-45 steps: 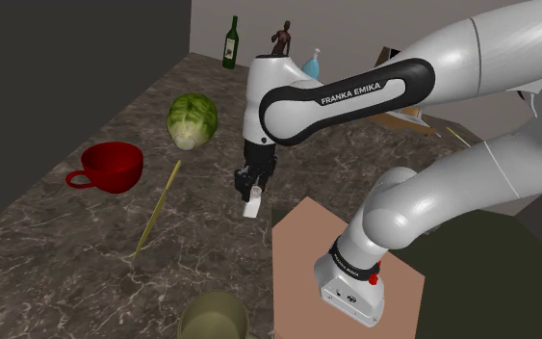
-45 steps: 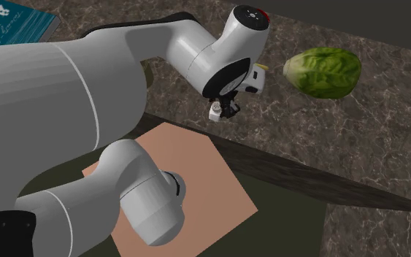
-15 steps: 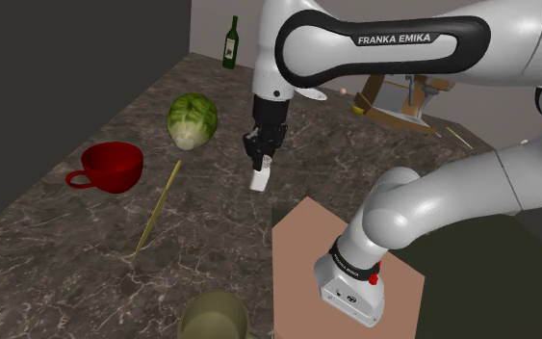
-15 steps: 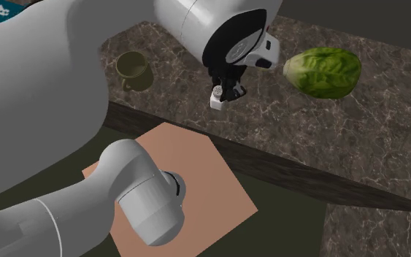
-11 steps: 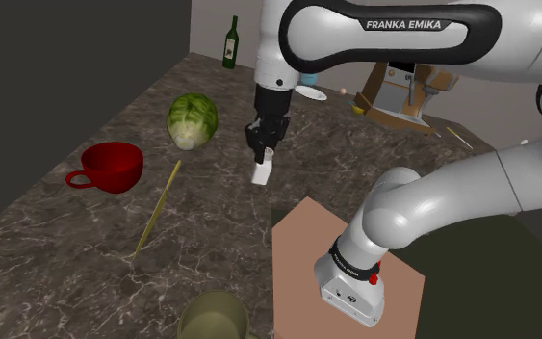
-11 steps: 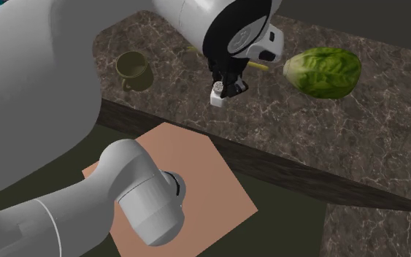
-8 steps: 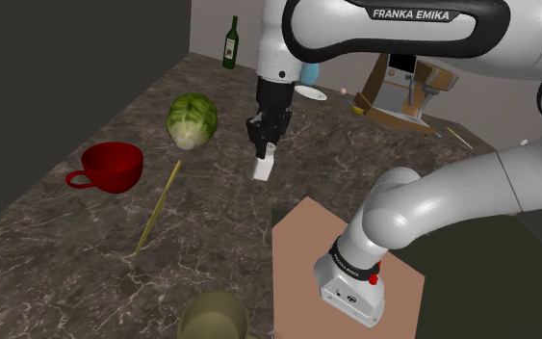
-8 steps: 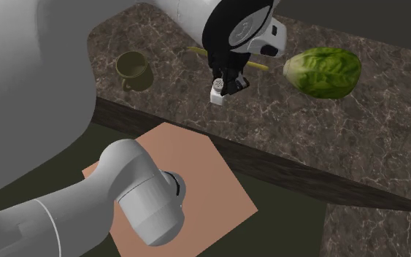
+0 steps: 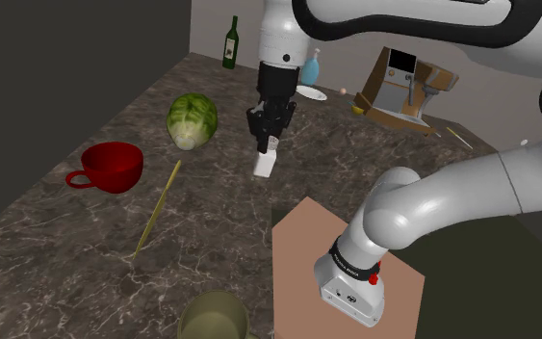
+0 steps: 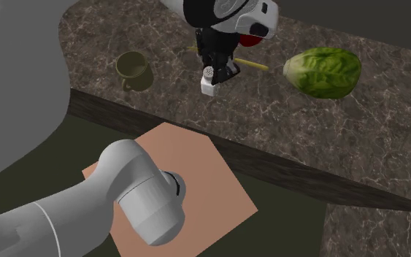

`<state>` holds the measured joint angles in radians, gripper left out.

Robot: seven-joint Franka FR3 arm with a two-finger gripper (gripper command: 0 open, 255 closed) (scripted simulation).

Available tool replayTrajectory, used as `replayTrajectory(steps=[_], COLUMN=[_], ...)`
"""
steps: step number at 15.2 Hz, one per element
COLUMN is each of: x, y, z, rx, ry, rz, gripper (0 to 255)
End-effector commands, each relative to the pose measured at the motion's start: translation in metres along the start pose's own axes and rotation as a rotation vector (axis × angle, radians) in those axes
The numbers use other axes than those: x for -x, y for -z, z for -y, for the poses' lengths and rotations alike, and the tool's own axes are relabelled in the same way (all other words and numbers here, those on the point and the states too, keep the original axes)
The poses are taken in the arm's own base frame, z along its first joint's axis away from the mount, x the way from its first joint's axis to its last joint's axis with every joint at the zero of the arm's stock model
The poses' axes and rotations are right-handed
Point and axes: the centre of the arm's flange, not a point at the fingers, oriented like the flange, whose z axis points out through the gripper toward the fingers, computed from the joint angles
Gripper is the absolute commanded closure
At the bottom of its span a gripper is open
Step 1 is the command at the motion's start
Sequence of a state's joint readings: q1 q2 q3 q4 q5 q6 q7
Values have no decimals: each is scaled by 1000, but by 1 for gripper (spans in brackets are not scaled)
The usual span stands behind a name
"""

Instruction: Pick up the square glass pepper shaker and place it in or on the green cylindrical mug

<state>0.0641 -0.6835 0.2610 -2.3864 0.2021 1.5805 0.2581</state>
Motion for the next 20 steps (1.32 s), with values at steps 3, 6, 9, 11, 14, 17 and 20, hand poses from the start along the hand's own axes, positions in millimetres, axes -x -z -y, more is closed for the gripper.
replayTrajectory(steps=[3, 6, 9, 11, 14, 17, 20], x=[28, 49, 71, 85, 107, 128, 150], y=[0, 2, 3, 4, 5, 6, 7], z=[42, 75, 108, 130, 164, 197, 230], rx=[0, 0, 0, 0, 0, 0, 0], ry=[-1, -1, -1, -1, -1, -1, -1], rz=[0, 0, 0, 0, 0, 0, 0], gripper=[255, 255, 255, 255, 255, 255, 255])
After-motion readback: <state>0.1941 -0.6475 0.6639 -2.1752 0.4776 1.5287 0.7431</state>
